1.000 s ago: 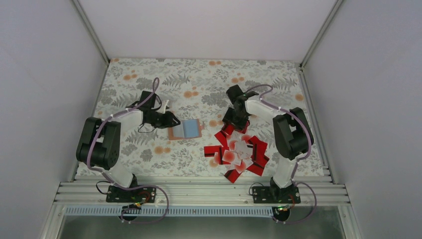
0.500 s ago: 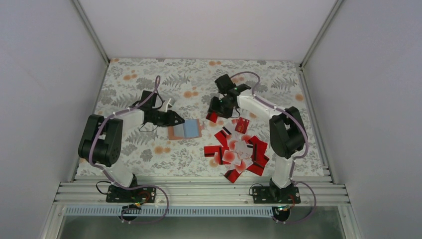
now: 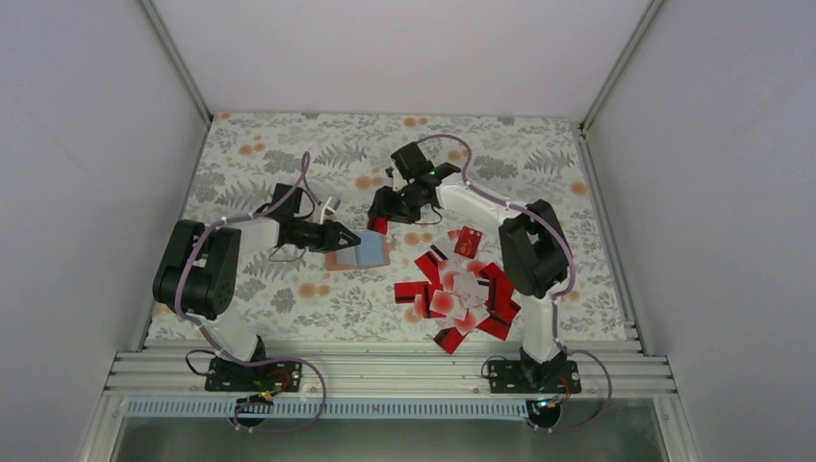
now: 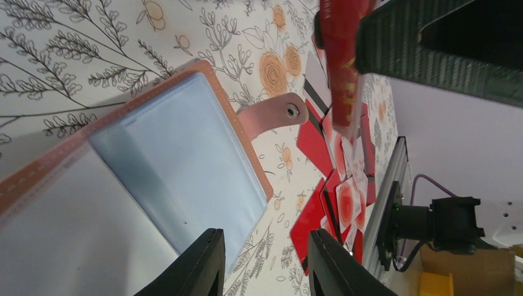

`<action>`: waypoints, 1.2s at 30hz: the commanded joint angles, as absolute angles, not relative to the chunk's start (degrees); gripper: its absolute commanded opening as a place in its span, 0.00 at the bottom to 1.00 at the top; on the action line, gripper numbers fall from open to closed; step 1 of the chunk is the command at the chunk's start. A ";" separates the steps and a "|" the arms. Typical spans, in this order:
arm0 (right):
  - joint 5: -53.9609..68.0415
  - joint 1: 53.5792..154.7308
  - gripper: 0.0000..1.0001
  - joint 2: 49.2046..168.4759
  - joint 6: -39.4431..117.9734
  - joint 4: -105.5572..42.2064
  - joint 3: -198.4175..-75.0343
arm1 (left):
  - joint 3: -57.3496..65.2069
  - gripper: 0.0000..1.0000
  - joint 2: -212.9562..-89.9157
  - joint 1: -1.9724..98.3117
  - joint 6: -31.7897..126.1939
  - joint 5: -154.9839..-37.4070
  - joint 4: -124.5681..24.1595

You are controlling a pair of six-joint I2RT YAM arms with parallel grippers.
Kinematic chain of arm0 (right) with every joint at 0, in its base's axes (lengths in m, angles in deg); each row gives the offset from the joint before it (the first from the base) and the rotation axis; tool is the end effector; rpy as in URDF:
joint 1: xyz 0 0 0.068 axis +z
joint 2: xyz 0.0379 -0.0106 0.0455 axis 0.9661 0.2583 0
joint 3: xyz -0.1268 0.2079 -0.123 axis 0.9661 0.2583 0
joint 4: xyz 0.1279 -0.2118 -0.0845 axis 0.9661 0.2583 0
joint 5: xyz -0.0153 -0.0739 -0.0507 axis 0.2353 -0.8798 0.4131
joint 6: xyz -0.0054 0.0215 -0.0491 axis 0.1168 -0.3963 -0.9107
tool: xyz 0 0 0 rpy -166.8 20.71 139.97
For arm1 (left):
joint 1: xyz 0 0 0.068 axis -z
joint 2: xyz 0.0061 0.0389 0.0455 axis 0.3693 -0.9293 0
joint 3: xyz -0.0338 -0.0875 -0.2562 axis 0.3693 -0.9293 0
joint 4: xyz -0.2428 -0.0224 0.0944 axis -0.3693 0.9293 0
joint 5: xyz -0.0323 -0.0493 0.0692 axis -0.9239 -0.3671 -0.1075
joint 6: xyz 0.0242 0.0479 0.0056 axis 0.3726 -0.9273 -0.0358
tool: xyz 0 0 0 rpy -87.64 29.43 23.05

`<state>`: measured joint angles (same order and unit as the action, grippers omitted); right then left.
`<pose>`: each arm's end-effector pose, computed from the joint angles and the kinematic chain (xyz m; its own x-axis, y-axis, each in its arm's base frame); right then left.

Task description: Put the credit cards into the card holder

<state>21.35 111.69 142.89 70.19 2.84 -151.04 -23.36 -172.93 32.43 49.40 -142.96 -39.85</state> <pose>0.3389 0.2688 0.2096 -0.9809 -0.0224 -0.1931 -0.1289 0.8184 0.5600 0.2859 -0.0840 0.1374 -0.9491 0.0413 -0.3123 0.2885 0.5118 -0.8092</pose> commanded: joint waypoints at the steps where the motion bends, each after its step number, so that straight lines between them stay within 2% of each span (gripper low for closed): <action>1: 24.64 113.61 0.54 144.80 67.15 0.71 -153.46 | -25.51 0.36 -172.25 31.70 51.59 -148.16 -46.06; 12: 25.22 115.15 0.54 146.92 65.14 -0.73 -154.24 | -28.74 0.49 -170.46 30.20 54.80 -152.62 -51.59; 20: 28.52 116.45 0.54 147.50 63.78 -1.87 -155.19 | -27.45 0.49 -172.29 30.02 56.42 -152.78 -53.25; 36: 30.59 117.48 0.55 148.51 63.53 -2.85 -154.92 | -28.89 0.21 -173.32 29.13 62.24 -149.69 -57.99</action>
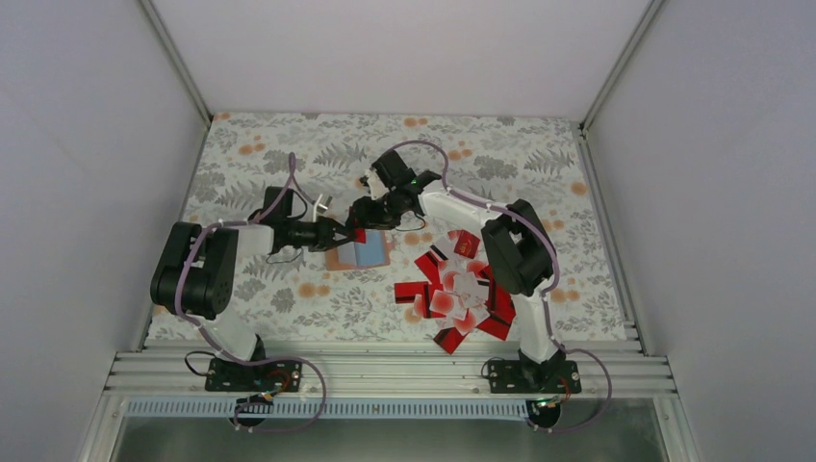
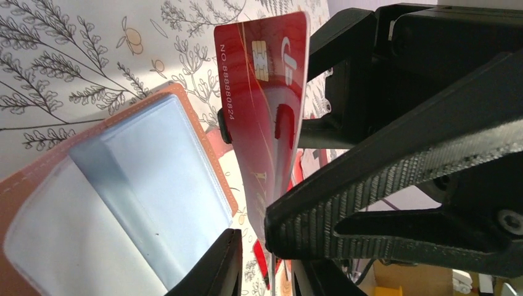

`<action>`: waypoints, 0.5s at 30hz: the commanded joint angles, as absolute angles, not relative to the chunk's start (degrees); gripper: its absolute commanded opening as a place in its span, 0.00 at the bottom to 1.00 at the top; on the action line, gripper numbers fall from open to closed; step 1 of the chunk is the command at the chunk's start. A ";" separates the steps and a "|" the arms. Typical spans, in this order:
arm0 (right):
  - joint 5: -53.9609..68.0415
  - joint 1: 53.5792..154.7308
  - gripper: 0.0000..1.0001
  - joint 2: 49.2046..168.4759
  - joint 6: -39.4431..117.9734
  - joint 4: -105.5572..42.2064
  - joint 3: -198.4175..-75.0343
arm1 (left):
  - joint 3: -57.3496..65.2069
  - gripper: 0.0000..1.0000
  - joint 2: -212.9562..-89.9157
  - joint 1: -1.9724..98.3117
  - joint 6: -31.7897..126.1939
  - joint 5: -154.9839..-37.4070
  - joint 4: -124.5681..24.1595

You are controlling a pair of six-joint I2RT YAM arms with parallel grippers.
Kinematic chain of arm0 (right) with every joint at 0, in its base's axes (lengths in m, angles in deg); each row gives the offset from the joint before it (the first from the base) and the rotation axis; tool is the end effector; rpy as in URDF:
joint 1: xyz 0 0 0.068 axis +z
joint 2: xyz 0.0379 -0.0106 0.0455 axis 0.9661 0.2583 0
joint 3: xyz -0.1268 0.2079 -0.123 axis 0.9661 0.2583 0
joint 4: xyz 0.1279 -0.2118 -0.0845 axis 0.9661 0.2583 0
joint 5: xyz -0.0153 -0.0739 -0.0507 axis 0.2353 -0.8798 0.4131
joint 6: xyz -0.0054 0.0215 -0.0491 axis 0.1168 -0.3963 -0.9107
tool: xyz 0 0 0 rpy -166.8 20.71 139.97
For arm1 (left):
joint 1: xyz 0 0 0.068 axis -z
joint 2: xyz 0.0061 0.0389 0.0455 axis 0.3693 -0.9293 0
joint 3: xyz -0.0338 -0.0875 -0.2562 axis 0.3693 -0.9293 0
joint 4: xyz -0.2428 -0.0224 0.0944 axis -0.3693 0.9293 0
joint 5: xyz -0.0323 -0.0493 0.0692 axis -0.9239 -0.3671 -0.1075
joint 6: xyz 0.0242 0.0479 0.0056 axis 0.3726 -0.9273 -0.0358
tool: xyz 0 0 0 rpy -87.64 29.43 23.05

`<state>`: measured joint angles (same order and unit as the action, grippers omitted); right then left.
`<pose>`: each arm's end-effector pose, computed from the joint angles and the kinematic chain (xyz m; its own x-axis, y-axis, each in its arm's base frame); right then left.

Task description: Put the credit cards into the card holder

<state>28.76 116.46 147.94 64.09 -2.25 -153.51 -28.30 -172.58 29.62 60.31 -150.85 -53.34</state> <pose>0.3284 0.3131 0.1918 -0.9454 -0.2246 -0.2362 -0.3251 0.7028 0.6328 0.2842 -0.0716 0.1337 -0.9592 -0.0581 -0.2768 0.2343 0.3850 -0.8927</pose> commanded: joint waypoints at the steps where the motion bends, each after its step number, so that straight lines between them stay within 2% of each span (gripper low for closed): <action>1: 30.72 117.56 0.55 148.50 63.60 -3.03 -154.88 | -29.02 0.19 -173.32 29.13 62.45 -149.53 -58.06; 5: 30.95 117.74 0.57 148.56 63.90 -3.42 -154.78 | -28.87 0.11 -173.38 29.09 62.60 -148.92 -57.95; 7: 30.96 117.83 0.58 148.65 64.02 -3.44 -154.78 | -28.86 0.04 -173.28 29.14 62.69 -148.93 -57.82; 10: 30.60 117.83 0.62 148.55 64.30 -3.33 -154.78 | -28.86 0.02 -172.96 29.14 62.69 -148.78 -57.52; 11: 30.26 117.83 0.66 148.47 64.35 -3.23 -154.77 | -28.86 0.02 -172.78 29.14 62.74 -148.76 -57.32; 13: 29.05 117.83 0.83 148.16 64.35 -2.70 -154.85 | -28.87 0.02 -172.24 29.11 62.62 -148.25 -56.17; 15: 27.69 117.53 0.95 147.86 64.44 -2.01 -154.95 | -29.13 0.02 -171.30 29.14 62.76 -147.39 -54.58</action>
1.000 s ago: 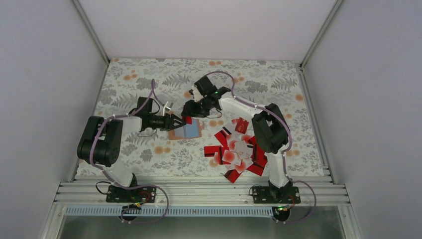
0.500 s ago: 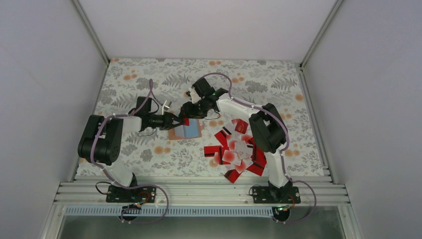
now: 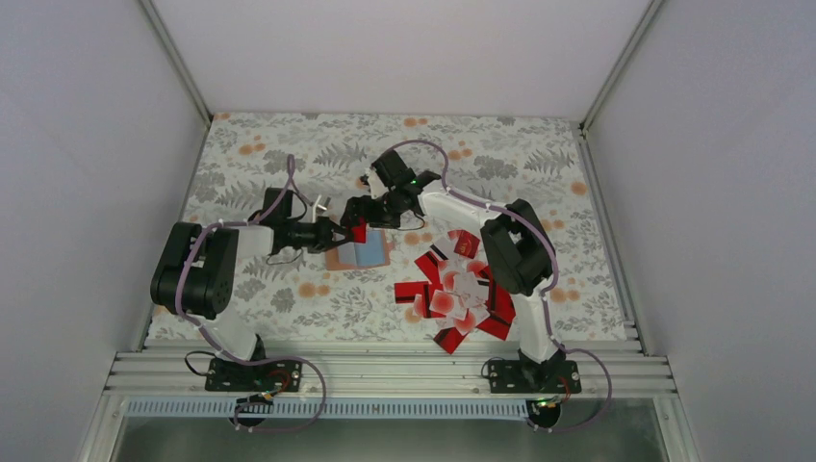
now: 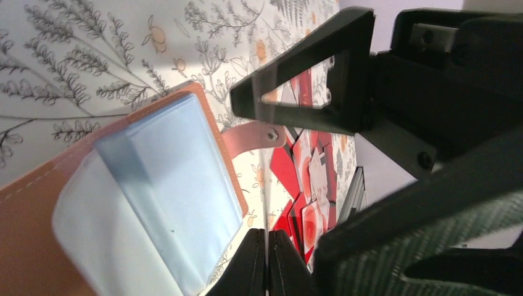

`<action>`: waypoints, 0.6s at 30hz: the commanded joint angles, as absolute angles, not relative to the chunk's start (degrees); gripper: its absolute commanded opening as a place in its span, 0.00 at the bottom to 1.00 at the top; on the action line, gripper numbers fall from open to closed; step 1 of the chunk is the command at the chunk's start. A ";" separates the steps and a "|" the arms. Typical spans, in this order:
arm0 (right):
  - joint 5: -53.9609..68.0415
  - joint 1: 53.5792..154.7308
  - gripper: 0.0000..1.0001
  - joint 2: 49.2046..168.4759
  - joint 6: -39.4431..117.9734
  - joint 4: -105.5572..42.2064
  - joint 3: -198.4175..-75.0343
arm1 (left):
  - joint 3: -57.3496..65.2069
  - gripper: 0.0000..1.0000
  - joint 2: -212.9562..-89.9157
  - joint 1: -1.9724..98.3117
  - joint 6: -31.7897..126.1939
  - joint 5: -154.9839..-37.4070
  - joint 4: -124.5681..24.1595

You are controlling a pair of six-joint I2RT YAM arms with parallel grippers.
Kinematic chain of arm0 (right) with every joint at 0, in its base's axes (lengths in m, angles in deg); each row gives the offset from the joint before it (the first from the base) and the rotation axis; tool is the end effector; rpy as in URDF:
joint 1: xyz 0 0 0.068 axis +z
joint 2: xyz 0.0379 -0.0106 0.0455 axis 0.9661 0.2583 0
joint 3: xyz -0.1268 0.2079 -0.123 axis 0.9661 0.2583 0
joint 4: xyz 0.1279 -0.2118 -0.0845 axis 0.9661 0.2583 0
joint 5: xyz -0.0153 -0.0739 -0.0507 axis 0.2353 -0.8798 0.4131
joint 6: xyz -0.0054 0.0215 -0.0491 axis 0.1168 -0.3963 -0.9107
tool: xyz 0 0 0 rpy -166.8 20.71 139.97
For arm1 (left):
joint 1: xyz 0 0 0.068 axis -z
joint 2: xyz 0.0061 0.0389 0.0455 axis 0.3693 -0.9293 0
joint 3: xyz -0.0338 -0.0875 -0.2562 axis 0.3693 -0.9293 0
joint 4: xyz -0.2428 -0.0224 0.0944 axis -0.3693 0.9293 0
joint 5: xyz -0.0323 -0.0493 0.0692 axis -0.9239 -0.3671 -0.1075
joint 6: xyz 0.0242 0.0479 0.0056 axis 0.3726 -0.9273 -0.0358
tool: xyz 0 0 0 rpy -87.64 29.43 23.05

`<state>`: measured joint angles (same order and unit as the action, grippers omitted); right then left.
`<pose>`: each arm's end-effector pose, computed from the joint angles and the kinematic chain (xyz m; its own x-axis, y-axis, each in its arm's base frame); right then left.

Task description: Put the credit cards into the card holder

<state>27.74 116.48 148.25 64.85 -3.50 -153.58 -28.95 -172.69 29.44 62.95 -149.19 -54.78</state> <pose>0.3307 0.3146 0.1908 -0.9460 -0.2064 -0.2498 -0.3206 0.7084 0.6288 0.2841 -0.0702 0.1312 -0.9635 -0.0914 -0.2515 0.1948 0.4046 -0.8935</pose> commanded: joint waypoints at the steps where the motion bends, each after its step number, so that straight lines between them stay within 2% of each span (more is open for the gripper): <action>1: 27.18 117.26 0.99 147.62 64.61 -1.89 -154.84 | -29.51 0.02 -170.54 29.14 62.93 -147.09 -53.88; 18: 33.15 114.77 0.99 144.85 69.00 -11.16 -146.68 | -34.35 0.02 -162.98 29.14 60.50 -142.82 -41.15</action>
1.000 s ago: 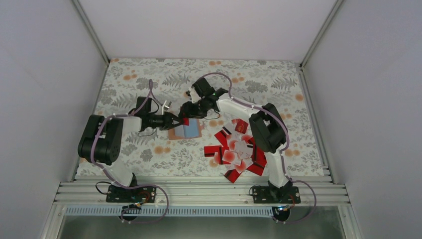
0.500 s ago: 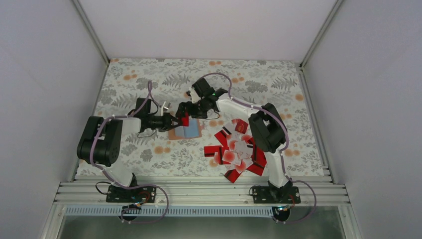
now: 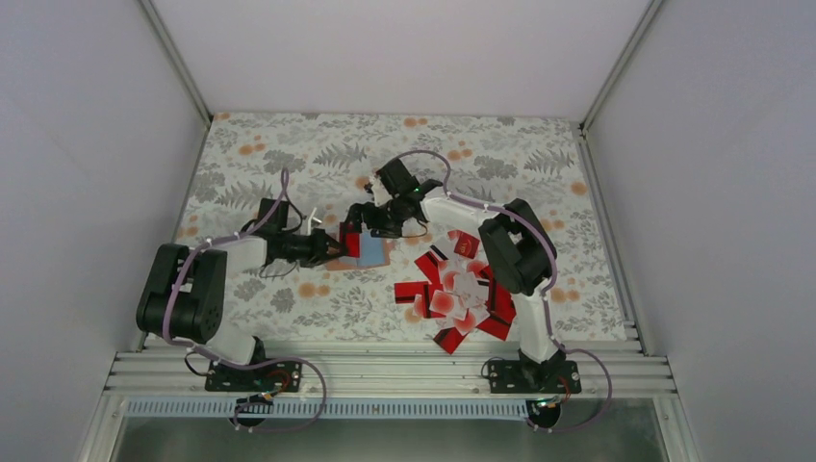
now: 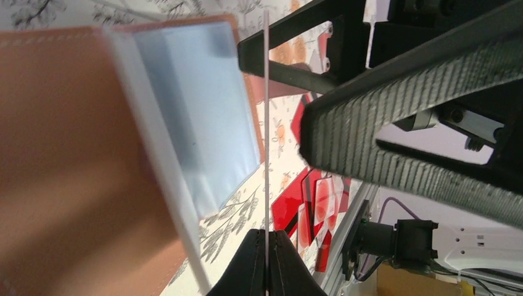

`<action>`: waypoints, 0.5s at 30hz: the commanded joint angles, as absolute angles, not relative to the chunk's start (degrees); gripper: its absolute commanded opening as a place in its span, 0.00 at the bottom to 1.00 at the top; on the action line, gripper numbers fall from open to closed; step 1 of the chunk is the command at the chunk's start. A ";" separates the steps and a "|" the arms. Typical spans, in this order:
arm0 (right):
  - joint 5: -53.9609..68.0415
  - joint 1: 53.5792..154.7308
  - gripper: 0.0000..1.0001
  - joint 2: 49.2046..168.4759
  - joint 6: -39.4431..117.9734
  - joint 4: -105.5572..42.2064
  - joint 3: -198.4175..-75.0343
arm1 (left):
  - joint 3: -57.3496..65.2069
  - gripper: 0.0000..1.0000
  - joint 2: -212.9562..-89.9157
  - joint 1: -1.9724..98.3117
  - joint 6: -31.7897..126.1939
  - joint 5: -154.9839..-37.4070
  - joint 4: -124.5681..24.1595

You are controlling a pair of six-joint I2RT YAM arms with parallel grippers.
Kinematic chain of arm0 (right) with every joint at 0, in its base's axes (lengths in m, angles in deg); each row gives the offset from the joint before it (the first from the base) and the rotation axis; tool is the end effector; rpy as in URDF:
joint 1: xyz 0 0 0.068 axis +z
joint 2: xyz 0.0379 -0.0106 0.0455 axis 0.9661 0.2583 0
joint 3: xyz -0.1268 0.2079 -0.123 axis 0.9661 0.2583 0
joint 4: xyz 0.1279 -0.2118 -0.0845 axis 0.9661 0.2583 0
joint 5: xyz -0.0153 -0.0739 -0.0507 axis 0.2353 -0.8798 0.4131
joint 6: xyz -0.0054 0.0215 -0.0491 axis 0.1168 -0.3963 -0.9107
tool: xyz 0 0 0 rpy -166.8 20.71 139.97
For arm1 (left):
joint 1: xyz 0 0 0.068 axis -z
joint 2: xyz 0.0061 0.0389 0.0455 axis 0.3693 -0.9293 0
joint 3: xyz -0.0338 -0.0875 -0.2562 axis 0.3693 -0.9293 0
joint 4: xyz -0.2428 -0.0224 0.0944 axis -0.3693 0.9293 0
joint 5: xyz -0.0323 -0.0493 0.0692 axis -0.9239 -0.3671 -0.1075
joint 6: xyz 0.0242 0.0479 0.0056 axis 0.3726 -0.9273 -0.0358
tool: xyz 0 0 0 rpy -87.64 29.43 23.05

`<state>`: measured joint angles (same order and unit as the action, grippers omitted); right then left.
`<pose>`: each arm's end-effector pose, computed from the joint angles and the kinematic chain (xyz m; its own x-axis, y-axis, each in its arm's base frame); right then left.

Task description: Put the credit cards into the card holder

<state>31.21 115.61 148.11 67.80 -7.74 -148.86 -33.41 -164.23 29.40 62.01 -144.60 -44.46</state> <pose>0.3286 0.3062 0.1724 -0.9658 -0.1799 -0.1867 -0.2592 0.6907 0.6751 0.2506 -0.0640 0.1380 -0.9777 -0.1138 -0.1764 0.1007 0.4831 -0.8698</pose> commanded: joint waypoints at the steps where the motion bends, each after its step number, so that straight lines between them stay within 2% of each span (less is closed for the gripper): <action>1: 33.17 114.61 0.98 144.48 68.89 -11.48 -146.17 | -34.64 0.03 -162.83 29.15 60.46 -142.59 -40.94; 15: 34.09 113.70 0.98 142.74 68.39 -13.09 -141.54 | -34.81 0.02 -164.78 29.14 57.51 -141.50 -37.30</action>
<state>32.90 113.94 145.47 68.37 -11.47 -142.41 -35.53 -163.88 29.40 59.92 -141.89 -39.15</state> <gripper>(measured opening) 0.981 0.028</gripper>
